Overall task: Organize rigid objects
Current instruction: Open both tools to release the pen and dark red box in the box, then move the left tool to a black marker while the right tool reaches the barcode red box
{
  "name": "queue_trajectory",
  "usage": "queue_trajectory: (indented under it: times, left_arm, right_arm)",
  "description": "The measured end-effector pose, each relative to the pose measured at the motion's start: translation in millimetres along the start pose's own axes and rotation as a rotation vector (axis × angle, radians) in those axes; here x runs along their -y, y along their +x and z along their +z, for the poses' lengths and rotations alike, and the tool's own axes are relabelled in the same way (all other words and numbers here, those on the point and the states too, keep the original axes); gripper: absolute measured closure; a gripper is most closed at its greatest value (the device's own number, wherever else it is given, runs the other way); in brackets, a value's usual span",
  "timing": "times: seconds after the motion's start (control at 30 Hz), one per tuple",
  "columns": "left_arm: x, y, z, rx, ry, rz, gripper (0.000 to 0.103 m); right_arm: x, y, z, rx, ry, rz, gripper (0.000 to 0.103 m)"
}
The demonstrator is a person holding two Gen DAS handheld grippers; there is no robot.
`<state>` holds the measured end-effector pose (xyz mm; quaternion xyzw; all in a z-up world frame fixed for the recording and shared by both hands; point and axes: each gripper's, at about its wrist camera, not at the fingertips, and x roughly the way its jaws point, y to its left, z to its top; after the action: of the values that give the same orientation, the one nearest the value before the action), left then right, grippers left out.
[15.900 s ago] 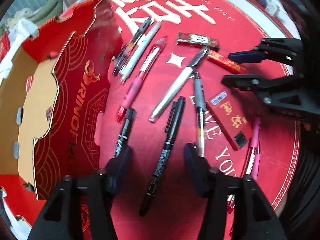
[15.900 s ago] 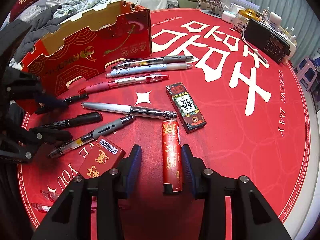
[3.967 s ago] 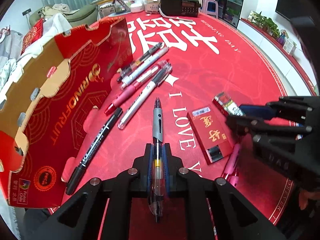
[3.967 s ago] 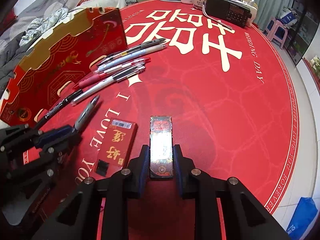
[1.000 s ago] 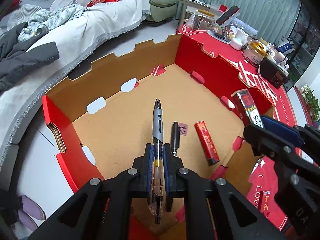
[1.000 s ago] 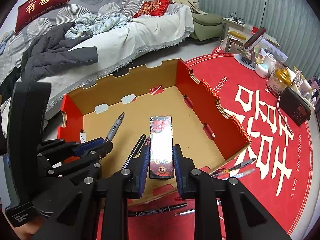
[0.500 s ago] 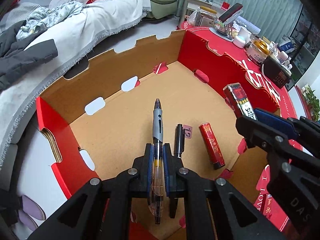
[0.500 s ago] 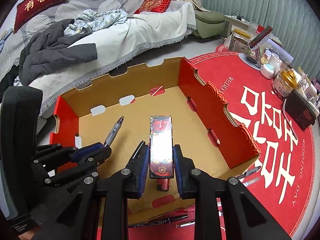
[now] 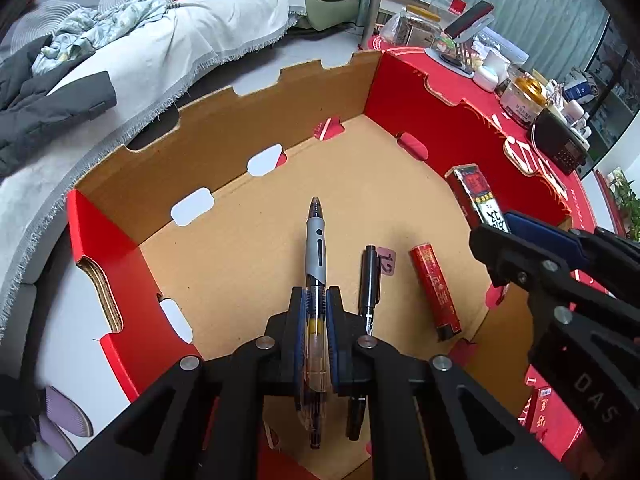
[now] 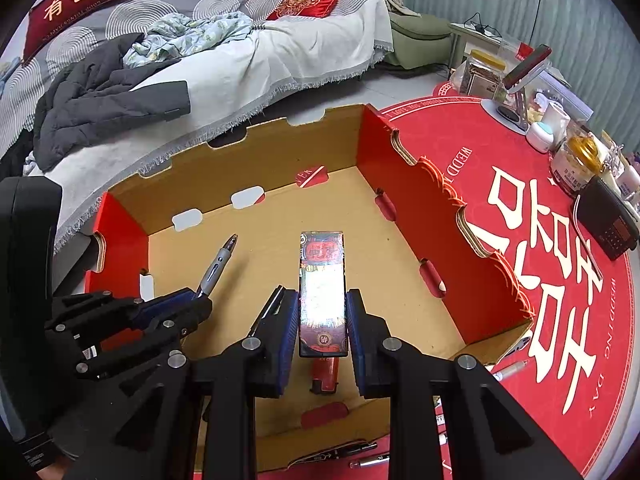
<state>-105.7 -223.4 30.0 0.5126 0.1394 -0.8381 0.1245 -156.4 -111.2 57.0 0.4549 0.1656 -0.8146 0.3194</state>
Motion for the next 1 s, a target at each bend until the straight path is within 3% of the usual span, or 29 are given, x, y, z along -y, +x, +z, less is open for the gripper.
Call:
queue_trajectory:
  times: [0.13,0.23,0.43,0.7,0.83,1.0]
  left_arm:
    - [0,0,0,0.001,0.000,0.005,0.072]
    - [5,-3,-1,0.008,0.020,0.015,0.063]
    - [8,-25,-8,0.057,0.032,-0.018,0.063]
    - [62,-93,-48,0.184,0.252,-0.156,0.063]
    - [90,-91,-73,0.141,0.345,-0.208,0.063]
    - [110,-54,-96,0.030,0.431,-0.169,0.063]
  right_arm:
    - [6,-3,-1,0.003,0.023,-0.005,0.078]
    - [13,-8,-3,0.012,0.048,-0.008,0.078]
    - [34,-43,-23,0.064,0.112,-0.034,0.078]
    - [66,-84,-96,0.063,0.203,-0.085,0.078]
    - [78,-82,-138,0.000,0.243,-0.108,0.078]
    - [81,-74,-175,-0.050,0.278,-0.102,0.078]
